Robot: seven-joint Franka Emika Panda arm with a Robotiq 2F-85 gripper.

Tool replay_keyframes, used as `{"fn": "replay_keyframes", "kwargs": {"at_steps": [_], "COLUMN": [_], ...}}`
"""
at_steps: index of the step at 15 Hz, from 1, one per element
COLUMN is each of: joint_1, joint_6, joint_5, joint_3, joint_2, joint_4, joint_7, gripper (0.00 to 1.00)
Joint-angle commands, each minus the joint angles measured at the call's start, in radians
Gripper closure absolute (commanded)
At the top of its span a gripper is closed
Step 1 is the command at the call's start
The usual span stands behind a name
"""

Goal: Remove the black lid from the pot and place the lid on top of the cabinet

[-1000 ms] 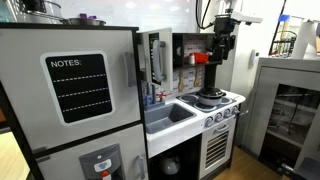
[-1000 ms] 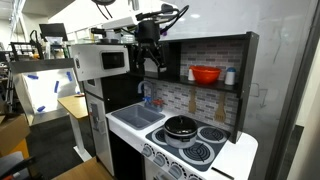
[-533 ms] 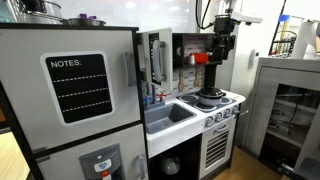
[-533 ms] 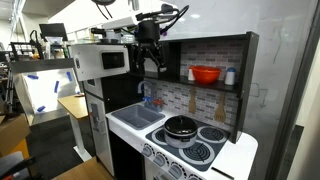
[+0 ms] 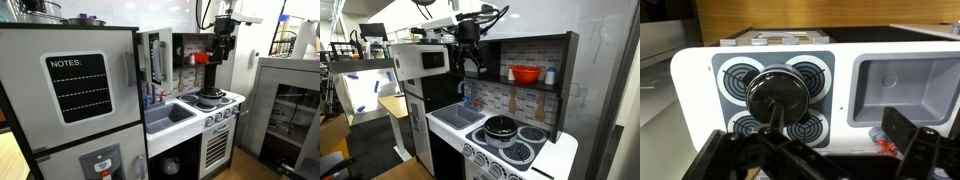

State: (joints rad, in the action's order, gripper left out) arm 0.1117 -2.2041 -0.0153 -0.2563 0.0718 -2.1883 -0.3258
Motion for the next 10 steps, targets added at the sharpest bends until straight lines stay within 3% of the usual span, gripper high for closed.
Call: {"fn": "replay_keyframes", "kwargs": {"at_steps": [1,10], "joint_1": [0.031,0.076], "joint_6": [-0.013,-0.132], "joint_5": [-0.013,-0.113], "joint_3": [0.012,-0.013], "joint_2": [-0.005,-0.076], "joint_4": [0.000,-0.003], "joint_7": [-0.037,-0.223], "gripper": [0.00,0.00]}}
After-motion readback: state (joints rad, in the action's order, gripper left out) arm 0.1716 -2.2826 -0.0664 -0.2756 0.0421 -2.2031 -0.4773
